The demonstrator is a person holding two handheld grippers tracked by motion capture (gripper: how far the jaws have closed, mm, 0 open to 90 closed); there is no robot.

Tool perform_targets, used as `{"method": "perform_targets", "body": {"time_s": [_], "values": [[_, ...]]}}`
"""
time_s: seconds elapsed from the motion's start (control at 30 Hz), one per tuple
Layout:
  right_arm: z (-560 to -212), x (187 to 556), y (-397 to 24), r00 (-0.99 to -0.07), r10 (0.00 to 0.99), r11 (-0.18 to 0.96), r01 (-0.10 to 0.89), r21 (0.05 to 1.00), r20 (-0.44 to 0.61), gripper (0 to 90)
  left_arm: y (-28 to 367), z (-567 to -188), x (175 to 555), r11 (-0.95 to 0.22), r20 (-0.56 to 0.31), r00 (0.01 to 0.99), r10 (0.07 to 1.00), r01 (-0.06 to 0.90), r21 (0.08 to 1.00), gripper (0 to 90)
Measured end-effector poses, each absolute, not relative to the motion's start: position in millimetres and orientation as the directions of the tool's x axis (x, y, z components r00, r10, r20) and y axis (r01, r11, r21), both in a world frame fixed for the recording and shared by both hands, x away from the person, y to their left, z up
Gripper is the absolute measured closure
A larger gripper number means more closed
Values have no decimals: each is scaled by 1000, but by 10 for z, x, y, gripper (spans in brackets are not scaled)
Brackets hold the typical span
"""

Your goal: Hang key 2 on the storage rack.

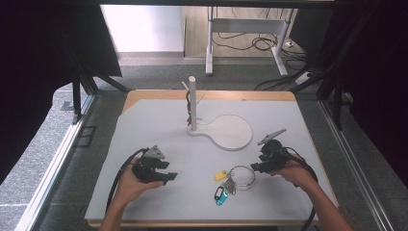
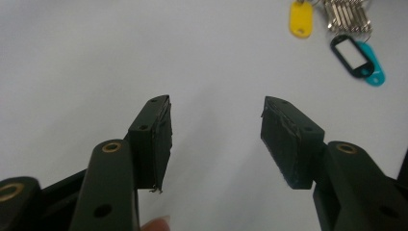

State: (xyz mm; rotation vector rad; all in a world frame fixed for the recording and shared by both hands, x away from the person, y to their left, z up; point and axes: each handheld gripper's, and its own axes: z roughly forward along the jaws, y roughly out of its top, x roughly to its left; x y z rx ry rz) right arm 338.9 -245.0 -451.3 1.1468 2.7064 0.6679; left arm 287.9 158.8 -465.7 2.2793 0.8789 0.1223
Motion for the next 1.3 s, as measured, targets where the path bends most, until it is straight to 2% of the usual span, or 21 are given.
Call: {"method": "perform_targets", "body": {"time_s": [0.23, 0.5, 0.87, 1.2, 1.3], "values": [[-4562, 3487, -2271, -710, 701, 653, 678, 338, 71, 524, 1562, -4670, 2881, -547, -152, 775, 613, 556, 626, 450], [-4676, 3531, -2116, -711, 703, 689, 692, 215, 36, 603, 1525, -4689, 2890, -557, -151, 781, 606, 552, 620, 450], [-4762, 3543, -2053, -677, 734, 666, 733, 139, 53, 698, 1525, -4685, 2879, -558, -146, 777, 612, 555, 617, 448], [-4778, 3539, -1974, -652, 758, 648, 755, 98, 4, 854, 1517, -4693, 2875, -560, -139, 776, 615, 555, 615, 446], [-4777, 3538, -1966, -649, 761, 645, 758, 97, 6, 860, 1526, -4689, 2877, -564, -135, 775, 617, 555, 612, 446]]}}
